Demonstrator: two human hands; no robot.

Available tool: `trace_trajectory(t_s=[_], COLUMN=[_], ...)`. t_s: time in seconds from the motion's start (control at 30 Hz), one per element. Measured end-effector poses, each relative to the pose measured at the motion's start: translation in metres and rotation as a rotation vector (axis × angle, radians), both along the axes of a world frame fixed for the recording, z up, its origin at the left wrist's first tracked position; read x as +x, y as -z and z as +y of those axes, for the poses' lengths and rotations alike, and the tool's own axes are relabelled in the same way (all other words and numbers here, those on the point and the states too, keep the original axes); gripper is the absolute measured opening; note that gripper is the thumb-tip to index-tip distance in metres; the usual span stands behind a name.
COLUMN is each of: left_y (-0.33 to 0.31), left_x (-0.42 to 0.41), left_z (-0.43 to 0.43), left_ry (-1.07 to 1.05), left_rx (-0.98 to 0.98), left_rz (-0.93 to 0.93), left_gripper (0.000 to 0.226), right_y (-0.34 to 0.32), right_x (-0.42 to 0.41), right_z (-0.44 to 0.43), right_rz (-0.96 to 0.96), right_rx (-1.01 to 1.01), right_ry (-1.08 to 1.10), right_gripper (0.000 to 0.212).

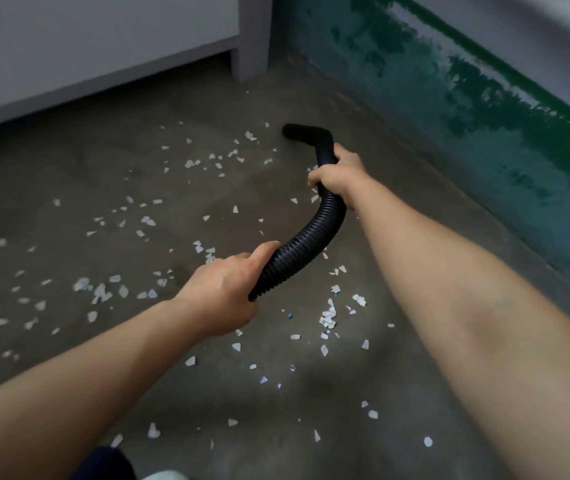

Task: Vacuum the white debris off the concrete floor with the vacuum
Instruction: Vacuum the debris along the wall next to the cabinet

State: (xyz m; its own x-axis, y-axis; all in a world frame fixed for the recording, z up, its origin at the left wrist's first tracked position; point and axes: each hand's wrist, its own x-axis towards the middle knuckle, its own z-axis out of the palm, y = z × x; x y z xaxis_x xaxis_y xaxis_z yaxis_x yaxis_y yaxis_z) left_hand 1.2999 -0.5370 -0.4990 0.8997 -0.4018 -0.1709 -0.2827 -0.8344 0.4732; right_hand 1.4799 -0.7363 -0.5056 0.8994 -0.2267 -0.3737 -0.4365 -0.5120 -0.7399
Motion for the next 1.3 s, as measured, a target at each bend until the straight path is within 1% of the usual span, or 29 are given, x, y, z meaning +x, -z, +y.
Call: trace_trajectory(t_s=[0.07, 0.23, 0.3, 0.4, 0.47, 0.63, 0.77, 0.93, 1.1, 1.2, 1.3], left_y=[0.000, 0.001, 0.003, 0.006, 0.007, 0.009, 0.011, 0.014, 0.016, 0.013, 0.011], left_x=[0.000, -0.006, -0.001, 0.016, 0.031, 0.064, 0.072, 0.049, 0.013, -0.013, -0.039], left_z=[0.014, 0.040, 0.047, 0.060, 0.066, 0.088, 0.098, 0.096, 0.096, 0.111, 0.128], left_ry=[-0.047, -0.111, -0.137, -0.163, -0.174, -0.246, -0.251, -0.172, -0.122, -0.141, -0.176], left_rx=[0.011, -0.006, 0.000, 0.042, 0.063, 0.039, -0.006, -0.026, 0.036, 0.080, 0.088], left_rz=[-0.007, 0.004, -0.019, -0.085, -0.109, -0.119, -0.103, -0.086, -0.037, -0.052, -0.049], left_gripper=[0.079, 0.074, 0.072, 0.072, 0.073, 0.077, 0.078, 0.081, 0.087, 0.086, 0.082], right_y=[0.000, 0.005, 0.006, 0.006, 0.006, 0.010, 0.012, 0.008, 0.001, -0.007, -0.010], right_x=[0.006, 0.018, 0.026, 0.050, 0.068, 0.110, 0.125, 0.099, 0.053, 0.029, 0.010], right_z=[0.020, 0.059, 0.065, 0.075, 0.084, 0.118, 0.133, 0.123, 0.116, 0.132, 0.153], right_rz=[-0.005, 0.000, -0.007, 0.002, 0.000, -0.032, -0.033, -0.001, 0.003, -0.014, -0.019], right_rx=[-0.016, -0.008, -0.016, -0.001, 0.013, 0.000, 0.009, -0.015, -0.046, -0.073, -0.093], right_ry=[-0.038, -0.124, -0.099, -0.029, 0.005, -0.009, -0.040, -0.175, -0.298, -0.397, -0.478], right_gripper=[0.089, 0.083, 0.083, 0.094, 0.097, 0.092, 0.087, 0.084, 0.071, 0.068, 0.070])
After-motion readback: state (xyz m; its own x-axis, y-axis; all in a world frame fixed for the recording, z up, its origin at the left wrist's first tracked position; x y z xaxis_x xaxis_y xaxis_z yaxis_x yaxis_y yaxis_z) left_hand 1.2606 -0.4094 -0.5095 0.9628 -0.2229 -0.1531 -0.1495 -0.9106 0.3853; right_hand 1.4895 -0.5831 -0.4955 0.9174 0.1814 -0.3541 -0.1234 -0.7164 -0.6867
